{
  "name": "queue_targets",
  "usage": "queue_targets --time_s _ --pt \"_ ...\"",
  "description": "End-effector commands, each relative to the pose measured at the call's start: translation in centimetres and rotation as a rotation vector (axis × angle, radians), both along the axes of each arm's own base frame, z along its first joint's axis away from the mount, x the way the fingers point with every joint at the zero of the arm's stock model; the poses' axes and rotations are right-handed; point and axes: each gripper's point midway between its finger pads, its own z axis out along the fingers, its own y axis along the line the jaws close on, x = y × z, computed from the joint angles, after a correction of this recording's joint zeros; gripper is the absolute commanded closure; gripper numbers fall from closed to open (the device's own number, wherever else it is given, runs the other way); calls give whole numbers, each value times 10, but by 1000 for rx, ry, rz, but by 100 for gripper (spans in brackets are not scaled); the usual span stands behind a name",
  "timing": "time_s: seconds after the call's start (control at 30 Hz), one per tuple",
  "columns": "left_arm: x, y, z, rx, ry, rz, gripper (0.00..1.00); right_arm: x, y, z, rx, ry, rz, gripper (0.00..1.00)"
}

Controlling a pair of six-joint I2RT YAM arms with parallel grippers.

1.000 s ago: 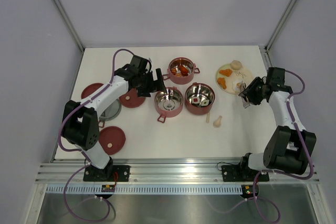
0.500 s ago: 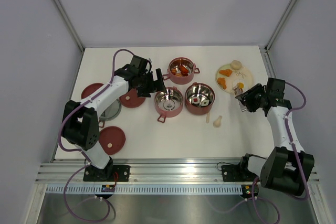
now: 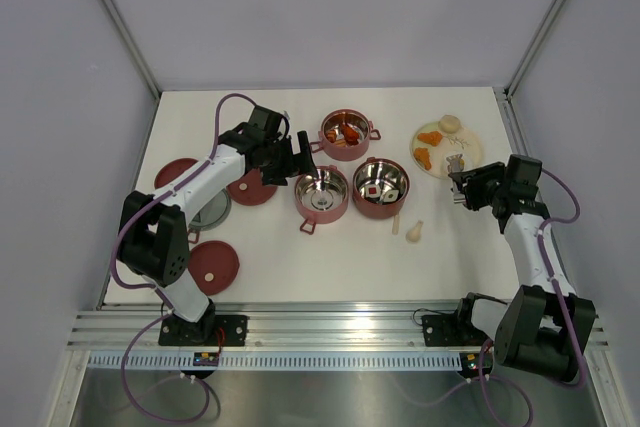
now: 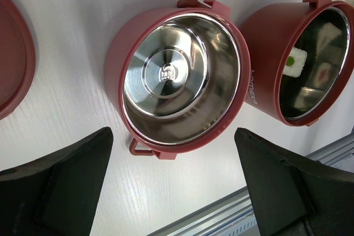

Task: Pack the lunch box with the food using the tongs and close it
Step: Pick up the fake food from the plate.

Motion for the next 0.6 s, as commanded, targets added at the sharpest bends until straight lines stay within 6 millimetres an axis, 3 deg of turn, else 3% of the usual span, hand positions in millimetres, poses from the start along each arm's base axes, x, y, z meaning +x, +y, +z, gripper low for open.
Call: queue_targets --time_s 0.0,0.57 --pt "1 -3 12 -13 -46 -18 4 16 -3 18 43 -83 -47 53" --pt "1 -2 12 -12 -49 -20 4 8 3 2 206 -56 -151 54"
